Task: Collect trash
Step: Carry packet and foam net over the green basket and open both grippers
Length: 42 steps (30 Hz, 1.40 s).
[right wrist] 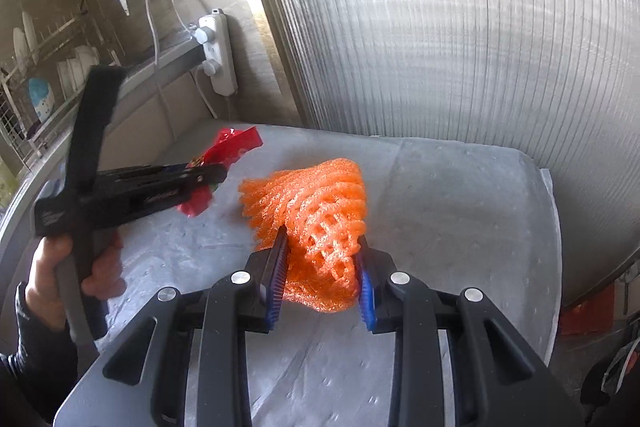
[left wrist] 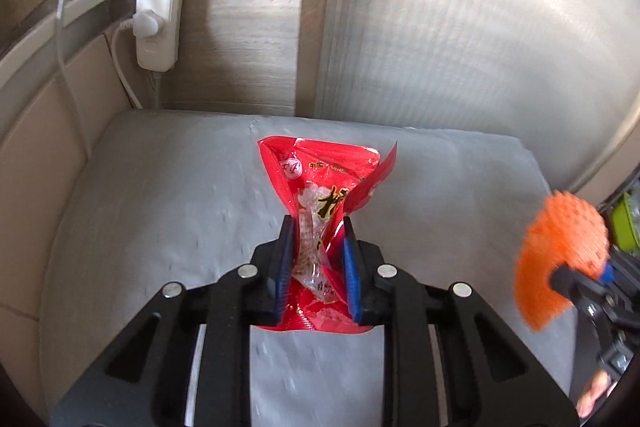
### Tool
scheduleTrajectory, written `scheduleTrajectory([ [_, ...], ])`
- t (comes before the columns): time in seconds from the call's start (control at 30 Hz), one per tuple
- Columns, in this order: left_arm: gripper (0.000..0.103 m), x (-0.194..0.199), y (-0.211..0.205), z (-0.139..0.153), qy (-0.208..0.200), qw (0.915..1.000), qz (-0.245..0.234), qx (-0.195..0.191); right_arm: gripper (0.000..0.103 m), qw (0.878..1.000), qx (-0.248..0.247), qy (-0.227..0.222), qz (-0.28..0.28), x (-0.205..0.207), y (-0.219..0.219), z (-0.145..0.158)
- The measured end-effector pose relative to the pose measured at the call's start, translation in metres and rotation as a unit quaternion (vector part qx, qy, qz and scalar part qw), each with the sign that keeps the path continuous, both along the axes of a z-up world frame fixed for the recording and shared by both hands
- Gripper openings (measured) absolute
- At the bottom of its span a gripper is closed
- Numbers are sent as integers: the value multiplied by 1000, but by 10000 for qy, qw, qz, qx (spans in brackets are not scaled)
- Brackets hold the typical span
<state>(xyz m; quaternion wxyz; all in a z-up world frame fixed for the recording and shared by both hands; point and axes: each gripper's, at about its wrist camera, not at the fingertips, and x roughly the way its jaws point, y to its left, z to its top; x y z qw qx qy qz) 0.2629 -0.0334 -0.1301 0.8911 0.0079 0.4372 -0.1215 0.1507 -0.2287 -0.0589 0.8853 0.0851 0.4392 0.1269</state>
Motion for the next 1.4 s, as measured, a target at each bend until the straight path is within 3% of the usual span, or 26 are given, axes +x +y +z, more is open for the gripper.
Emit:
scheduleTrajectory([
  [0.27,22,-83,1,8,-18,9999,-78,-139,31,10000,86,45,4,-42,14,6],
  [0.43,23,-136,3,6,-20,10000,10,-95,31,9997,221,130,-29,-81,16,5],
  [0.83,23,-255,11,-10,84,9991,-372,-163,33,9992,263,268,-133,-188,14,7],
  [1.27,24,-308,16,-20,55,9979,-620,-178,33,9991,141,387,22,-246,33,6],
  [1.4,24,-323,26,-31,103,9977,-651,-170,34,9964,62,743,402,-281,51,-14],
])
